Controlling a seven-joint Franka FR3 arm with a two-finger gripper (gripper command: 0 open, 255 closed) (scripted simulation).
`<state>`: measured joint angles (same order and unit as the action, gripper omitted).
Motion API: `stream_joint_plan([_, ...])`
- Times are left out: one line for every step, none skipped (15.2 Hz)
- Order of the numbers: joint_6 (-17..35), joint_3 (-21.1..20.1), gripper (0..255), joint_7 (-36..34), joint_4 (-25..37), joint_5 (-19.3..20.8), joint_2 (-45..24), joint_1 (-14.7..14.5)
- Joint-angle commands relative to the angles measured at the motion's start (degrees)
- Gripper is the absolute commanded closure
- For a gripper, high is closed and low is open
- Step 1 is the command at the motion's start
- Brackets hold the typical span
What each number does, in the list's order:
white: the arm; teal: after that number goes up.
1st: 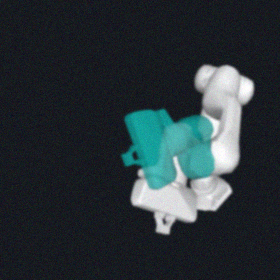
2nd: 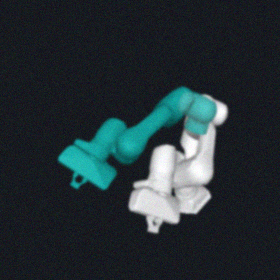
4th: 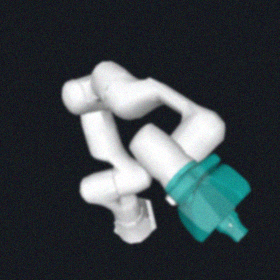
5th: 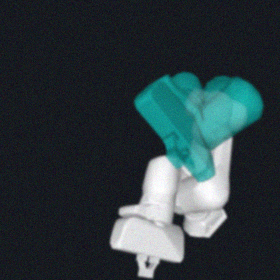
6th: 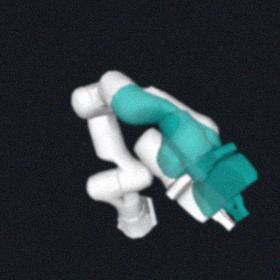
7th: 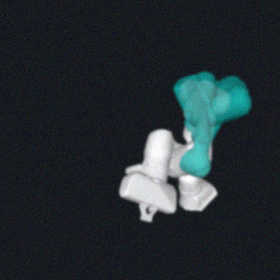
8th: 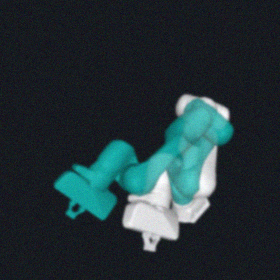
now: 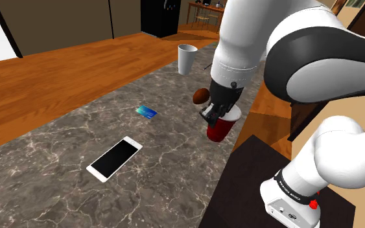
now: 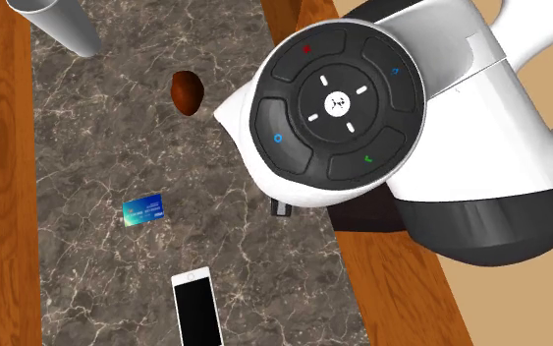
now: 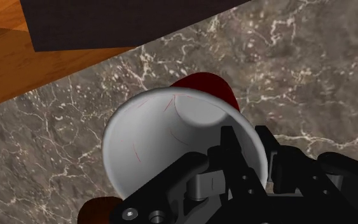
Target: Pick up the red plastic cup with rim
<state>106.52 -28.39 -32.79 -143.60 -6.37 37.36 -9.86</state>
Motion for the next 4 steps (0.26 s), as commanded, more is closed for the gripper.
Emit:
stream_joint_plan([-1.7, 0.3, 255, 0.2, 1.4, 0.1, 0.3, 0.0])
stream_joint_plan([-2.5, 0.5, 255, 0.3, 2.0, 0.2, 0.4, 0.1])
stream_joint_plan([-2.6, 0.5, 255, 0.3, 2.1, 0.2, 0.5, 0.1])
stream_joint_plan([-2.6, 0.5, 255, 0.3, 2.1, 0.2, 0.4, 0.1])
